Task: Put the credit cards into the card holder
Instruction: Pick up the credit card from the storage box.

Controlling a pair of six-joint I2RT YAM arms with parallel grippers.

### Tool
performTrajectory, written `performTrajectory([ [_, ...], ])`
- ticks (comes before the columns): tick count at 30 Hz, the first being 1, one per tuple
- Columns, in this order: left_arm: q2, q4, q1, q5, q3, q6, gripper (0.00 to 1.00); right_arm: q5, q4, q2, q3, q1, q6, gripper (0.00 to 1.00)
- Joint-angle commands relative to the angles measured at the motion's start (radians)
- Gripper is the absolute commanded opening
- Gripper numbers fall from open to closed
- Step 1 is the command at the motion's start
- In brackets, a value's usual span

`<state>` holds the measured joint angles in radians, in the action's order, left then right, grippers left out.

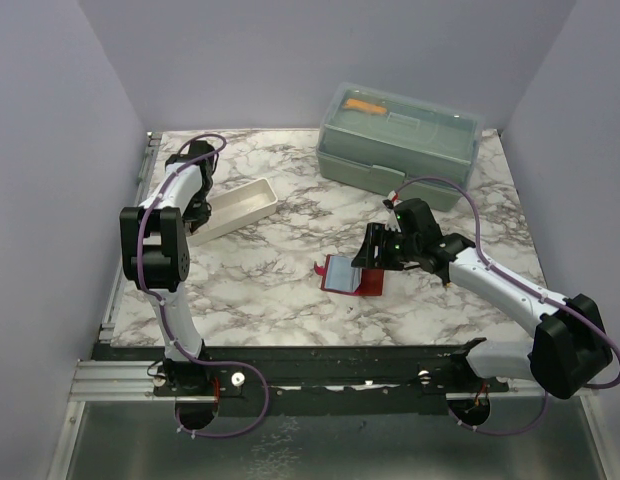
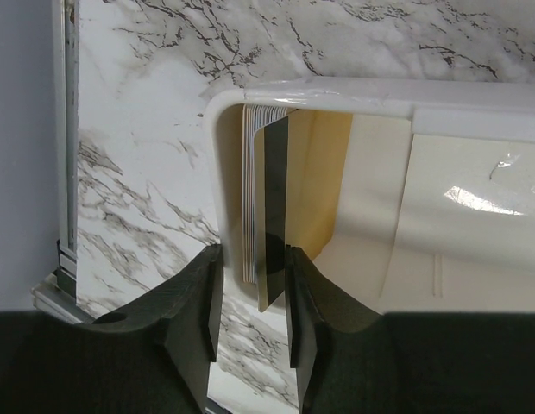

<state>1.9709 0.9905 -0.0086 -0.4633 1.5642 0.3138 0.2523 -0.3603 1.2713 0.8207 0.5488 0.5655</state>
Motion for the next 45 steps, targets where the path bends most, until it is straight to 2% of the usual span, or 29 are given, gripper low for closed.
performTrajectory([
  [1, -0.043, 0.023, -0.001, -0.025, 0.034, -0.016, 0.33, 0.008, 0.009, 0.008, -0.008, 0.005, -0.010, 0.61],
  [12, -0.047, 0.021, -0.011, -0.018, 0.050, -0.023, 0.13, 0.012, 0.012, 0.010, -0.015, 0.005, -0.006, 0.61],
  [22, -0.075, -0.018, -0.048, -0.049, 0.072, -0.022, 0.00, 0.008, 0.011, 0.015, -0.017, 0.004, -0.004, 0.61],
  [32, -0.184, -0.039, -0.142, -0.064, 0.156, -0.034, 0.00, -0.036, -0.043, 0.025, 0.023, 0.004, -0.011, 0.61],
  [35, -0.261, -0.043, -0.187, 0.100, 0.174, -0.030, 0.00, -0.044, -0.084, 0.017, 0.057, 0.004, -0.013, 0.61],
  [38, -0.358, -0.117, -0.203, 0.489, 0.115, -0.012, 0.00, -0.003, -0.105, 0.006, 0.089, 0.005, -0.016, 0.62],
  [41, -0.472, -0.285, -0.221, 0.804, -0.013, 0.061, 0.00, 0.083, -0.095, -0.019, 0.113, 0.005, 0.014, 0.63],
  [45, -0.608, -0.588, -0.261, 1.060, -0.210, 0.227, 0.00, 0.218, 0.007, -0.080, 0.101, 0.005, 0.086, 0.64],
])
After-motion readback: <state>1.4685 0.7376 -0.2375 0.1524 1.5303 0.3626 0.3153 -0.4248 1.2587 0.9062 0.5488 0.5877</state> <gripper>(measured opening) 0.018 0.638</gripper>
